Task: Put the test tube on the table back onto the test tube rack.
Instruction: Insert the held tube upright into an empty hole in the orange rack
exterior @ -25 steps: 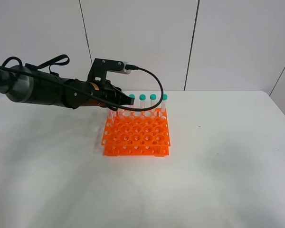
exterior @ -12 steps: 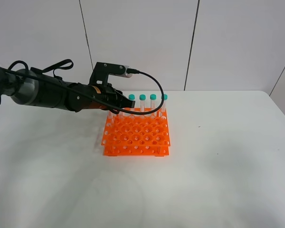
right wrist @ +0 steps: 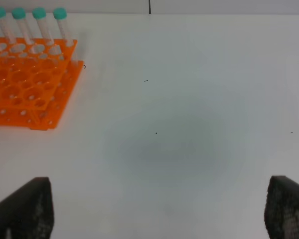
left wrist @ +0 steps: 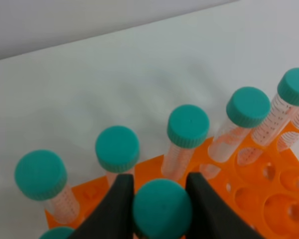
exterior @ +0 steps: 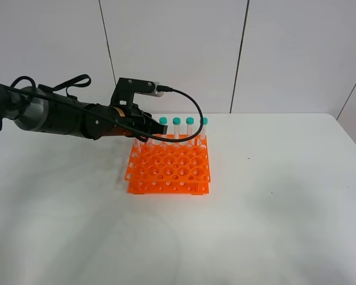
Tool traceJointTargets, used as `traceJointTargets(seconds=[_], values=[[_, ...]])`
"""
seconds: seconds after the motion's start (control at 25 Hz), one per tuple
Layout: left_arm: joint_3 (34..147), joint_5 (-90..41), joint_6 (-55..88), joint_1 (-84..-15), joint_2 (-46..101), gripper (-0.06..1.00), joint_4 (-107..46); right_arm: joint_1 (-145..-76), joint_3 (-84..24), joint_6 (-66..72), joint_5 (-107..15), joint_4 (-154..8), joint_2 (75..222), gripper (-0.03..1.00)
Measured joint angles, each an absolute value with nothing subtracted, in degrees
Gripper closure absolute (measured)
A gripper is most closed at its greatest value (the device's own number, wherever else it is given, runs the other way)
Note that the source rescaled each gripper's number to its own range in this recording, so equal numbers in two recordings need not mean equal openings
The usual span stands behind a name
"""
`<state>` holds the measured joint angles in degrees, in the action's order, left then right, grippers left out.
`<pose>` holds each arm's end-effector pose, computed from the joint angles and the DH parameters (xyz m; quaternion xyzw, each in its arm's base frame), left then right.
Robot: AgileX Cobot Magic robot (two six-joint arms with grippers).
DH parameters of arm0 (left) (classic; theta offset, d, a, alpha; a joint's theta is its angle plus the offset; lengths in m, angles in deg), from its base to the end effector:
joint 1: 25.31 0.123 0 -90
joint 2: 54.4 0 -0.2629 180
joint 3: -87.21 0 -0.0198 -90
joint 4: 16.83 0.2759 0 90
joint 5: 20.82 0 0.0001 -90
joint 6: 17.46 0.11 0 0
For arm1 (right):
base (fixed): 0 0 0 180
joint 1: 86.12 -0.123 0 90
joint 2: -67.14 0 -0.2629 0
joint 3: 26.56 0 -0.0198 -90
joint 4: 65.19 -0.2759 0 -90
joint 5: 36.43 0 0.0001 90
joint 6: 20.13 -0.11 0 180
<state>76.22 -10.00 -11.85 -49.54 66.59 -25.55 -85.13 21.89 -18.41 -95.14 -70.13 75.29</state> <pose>0.4095 -0.1809 0.1214 0.1540 0.8578 -0.1032 0.4794 0.0585 0.0071 0.2819 -0.0062 0.8440 0.0304 0.5354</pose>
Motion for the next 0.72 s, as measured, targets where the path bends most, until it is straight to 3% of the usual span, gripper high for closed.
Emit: traceJointTargets(seconds=[0.72], values=[[76.22,-10.43,-12.02,-49.49,66.76,0.94,-25.55,-85.13,21.89,-18.41,-95.14,-70.13,75.29,0.04]])
